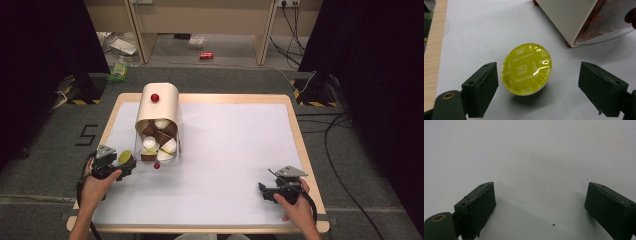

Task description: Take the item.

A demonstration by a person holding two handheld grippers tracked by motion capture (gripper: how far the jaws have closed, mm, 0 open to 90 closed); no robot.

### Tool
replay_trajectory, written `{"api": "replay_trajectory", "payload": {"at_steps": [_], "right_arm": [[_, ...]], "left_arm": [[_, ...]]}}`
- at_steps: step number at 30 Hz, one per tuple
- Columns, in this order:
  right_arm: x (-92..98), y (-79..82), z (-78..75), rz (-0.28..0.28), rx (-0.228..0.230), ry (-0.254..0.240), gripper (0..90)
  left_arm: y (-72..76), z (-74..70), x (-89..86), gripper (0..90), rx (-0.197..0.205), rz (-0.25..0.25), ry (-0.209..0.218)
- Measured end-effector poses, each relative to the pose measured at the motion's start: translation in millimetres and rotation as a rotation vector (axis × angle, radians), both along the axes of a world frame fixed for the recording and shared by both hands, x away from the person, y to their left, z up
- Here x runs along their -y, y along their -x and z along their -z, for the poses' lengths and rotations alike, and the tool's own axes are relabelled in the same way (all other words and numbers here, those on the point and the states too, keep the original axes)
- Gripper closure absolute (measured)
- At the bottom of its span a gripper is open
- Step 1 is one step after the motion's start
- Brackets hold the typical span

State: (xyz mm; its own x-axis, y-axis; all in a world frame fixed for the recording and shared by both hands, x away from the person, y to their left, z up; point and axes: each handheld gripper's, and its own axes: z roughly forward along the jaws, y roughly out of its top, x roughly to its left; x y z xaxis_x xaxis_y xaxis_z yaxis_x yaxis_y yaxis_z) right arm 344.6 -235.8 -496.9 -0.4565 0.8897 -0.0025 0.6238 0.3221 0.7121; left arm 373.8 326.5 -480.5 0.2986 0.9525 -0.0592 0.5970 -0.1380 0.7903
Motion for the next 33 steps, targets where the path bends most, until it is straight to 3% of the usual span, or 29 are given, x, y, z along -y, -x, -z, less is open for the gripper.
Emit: {"api": "replay_trajectory", "payload": {"at_steps": [8,20,33], "right_arm": [[0.0,0.0,0.0,0.000,0.000,0.000,10.2],[-0.1,0.0,0.0,0.000,0.001,0.000,10.2],[0.0,0.0,0.0,0.000,0.001,0.002,10.2]], "left_arm": [[14.3,-8.1,7.8,16.2,0.035,0.011,0.001],[36.0,-3.6,19.5,16.2,0.034,0.048,-0.015],[47.4,5.4,28.8,16.7,0.021,0.082,-0.024]]}}
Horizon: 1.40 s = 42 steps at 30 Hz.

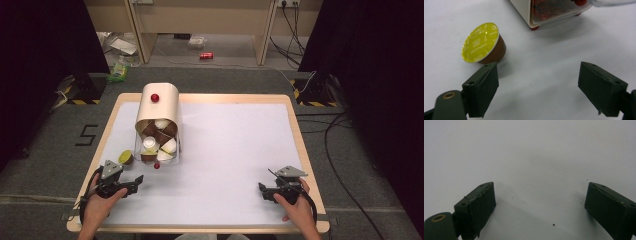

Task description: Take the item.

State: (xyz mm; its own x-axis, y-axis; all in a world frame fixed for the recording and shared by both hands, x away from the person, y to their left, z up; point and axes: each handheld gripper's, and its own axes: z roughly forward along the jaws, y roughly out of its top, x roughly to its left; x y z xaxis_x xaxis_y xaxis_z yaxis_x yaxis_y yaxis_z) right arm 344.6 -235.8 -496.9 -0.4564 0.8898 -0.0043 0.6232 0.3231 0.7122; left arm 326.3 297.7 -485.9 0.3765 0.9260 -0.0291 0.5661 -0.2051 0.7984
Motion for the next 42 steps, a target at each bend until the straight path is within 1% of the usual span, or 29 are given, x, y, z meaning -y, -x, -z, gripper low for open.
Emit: {"api": "replay_trajectory", "payload": {"at_steps": [4,5,6,11,18,19,21,27,29,31,35,42], "right_arm": [[-0.1,0.0,0.0,0.000,-0.001,-0.001,10.2],[-0.1,0.0,0.0,0.000,-0.001,-0.001,10.2],[-0.1,0.0,0.0,0.000,-0.001,-0.001,10.2],[0.0,-0.1,0.1,-0.001,0.001,-0.001,10.2],[-0.1,0.0,0.0,0.000,-0.001,-0.001,10.2],[-0.1,0.0,0.0,0.000,-0.001,-0.001,10.2],[0.0,0.0,0.0,-0.001,0.000,-0.001,10.2],[0.0,-0.1,0.0,-0.001,0.000,-0.001,10.2],[0.0,0.0,0.0,0.000,0.000,-0.001,10.2],[0.0,0.0,0.0,0.000,-0.001,-0.001,10.2],[0.0,0.0,0.0,-0.001,0.000,-0.002,10.2],[-0.1,0.0,0.1,0.000,0.000,-0.001,10.2]], "left_arm": [[3.7,2.9,-0.4,16.7,-0.003,0.003,-0.002],[4.2,4.3,0.6,16.7,-0.004,0.018,0.018],[5.0,4.9,0.1,16.7,-0.004,0.017,0.009],[8.0,9.8,0.9,16.6,-0.002,0.022,-0.011],[13.2,15.8,1.7,16.6,0.010,0.041,-0.049],[16.5,15.2,2.8,16.6,-0.005,0.017,-0.036],[18.1,15.0,2.3,16.6,0.000,0.015,-0.038],[23.8,16.5,-0.4,16.5,-0.017,0.013,-0.055],[26.8,19.2,-2.1,16.5,-0.026,0.009,-0.052],[29.4,20.4,-4.8,16.2,-0.027,0.005,-0.034],[35.9,21.7,-9.3,16.1,-0.030,-0.005,-0.017],[44.3,23.0,-9.7,16.1,-0.021,-0.014,-0.014]]}}
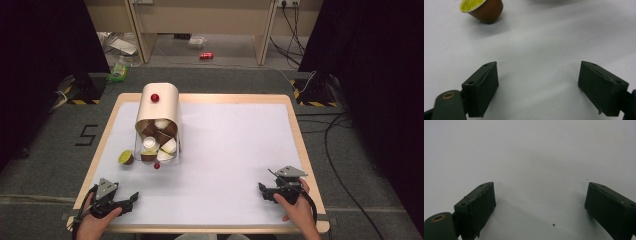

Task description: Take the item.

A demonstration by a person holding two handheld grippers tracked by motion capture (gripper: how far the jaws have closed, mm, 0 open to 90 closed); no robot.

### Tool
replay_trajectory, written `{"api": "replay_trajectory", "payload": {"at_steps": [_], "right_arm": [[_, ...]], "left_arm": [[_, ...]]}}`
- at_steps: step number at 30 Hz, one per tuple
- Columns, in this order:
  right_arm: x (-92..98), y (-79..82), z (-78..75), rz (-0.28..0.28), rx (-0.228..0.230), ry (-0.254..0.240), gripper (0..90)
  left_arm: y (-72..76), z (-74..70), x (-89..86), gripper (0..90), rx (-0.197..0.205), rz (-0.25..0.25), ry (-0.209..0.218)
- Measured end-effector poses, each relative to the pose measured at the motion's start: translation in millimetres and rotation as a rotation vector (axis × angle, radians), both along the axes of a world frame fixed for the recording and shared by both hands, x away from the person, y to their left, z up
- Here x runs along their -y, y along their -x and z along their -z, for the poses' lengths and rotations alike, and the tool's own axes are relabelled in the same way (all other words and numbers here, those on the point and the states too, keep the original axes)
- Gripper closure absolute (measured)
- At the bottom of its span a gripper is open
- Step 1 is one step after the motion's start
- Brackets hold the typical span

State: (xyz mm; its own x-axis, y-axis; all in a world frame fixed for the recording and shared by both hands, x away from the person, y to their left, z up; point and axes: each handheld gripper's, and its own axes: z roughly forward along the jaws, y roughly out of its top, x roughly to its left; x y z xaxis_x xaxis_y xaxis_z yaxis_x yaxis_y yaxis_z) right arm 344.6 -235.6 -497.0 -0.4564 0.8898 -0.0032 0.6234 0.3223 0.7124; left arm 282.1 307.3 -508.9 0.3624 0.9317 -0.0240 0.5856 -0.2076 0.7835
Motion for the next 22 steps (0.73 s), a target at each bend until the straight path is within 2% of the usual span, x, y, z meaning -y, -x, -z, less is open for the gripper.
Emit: {"api": "replay_trajectory", "payload": {"at_steps": [12,22], "right_arm": [[0.0,0.0,0.0,-0.001,0.001,0.000,10.2],[0.0,0.0,0.0,0.000,0.000,0.000,10.2]], "left_arm": [[5.4,3.6,-0.2,16.0,0.029,-0.014,0.014],[5.5,4.1,-0.5,16.0,0.032,-0.013,0.019]]}}
